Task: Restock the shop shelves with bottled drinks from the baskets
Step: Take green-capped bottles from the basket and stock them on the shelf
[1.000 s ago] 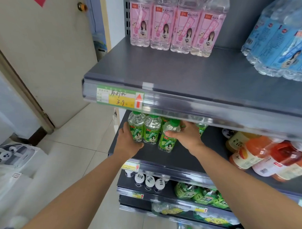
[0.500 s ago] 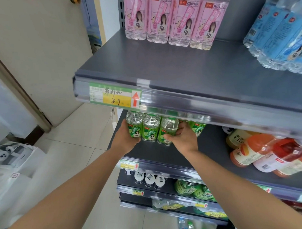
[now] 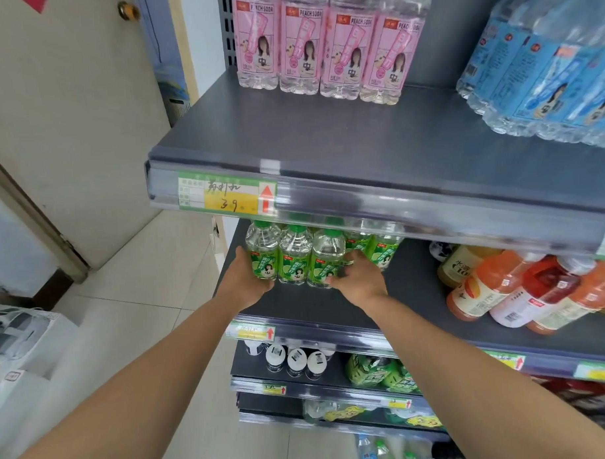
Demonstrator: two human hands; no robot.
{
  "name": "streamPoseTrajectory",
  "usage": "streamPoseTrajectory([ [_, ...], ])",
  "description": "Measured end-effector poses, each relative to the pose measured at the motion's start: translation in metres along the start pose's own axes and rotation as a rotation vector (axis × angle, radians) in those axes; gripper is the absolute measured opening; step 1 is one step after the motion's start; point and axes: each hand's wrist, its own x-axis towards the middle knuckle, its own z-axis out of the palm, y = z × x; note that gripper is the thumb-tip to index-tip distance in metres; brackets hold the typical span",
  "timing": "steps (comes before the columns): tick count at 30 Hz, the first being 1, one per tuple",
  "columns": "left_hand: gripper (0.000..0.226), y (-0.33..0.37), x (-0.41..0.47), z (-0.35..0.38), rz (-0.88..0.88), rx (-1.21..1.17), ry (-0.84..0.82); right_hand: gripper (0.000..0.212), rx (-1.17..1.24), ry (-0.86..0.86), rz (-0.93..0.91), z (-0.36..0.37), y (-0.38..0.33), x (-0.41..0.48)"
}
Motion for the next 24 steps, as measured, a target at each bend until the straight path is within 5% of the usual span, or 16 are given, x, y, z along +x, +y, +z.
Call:
streamPoseTrajectory([
  [5, 0.058, -0.001, -0.011, -0.002, -0.058, 0.249, -0.071, 0.061, -0.139, -0.052, -0.022, -0.012, 0.022, -0.019],
  [12, 0.034, 0.013, -0.048, 0.010, 0.180, 0.664, -0.084, 0.046, -0.550, -0.042, -0.118, -0.042, 0.055, -0.059],
  [24, 0.037, 0.094, -0.174, 0.119, 0.491, 0.755, -0.180, 0.037, -0.711, 0.034, -0.112, -0.124, 0.169, -0.191],
])
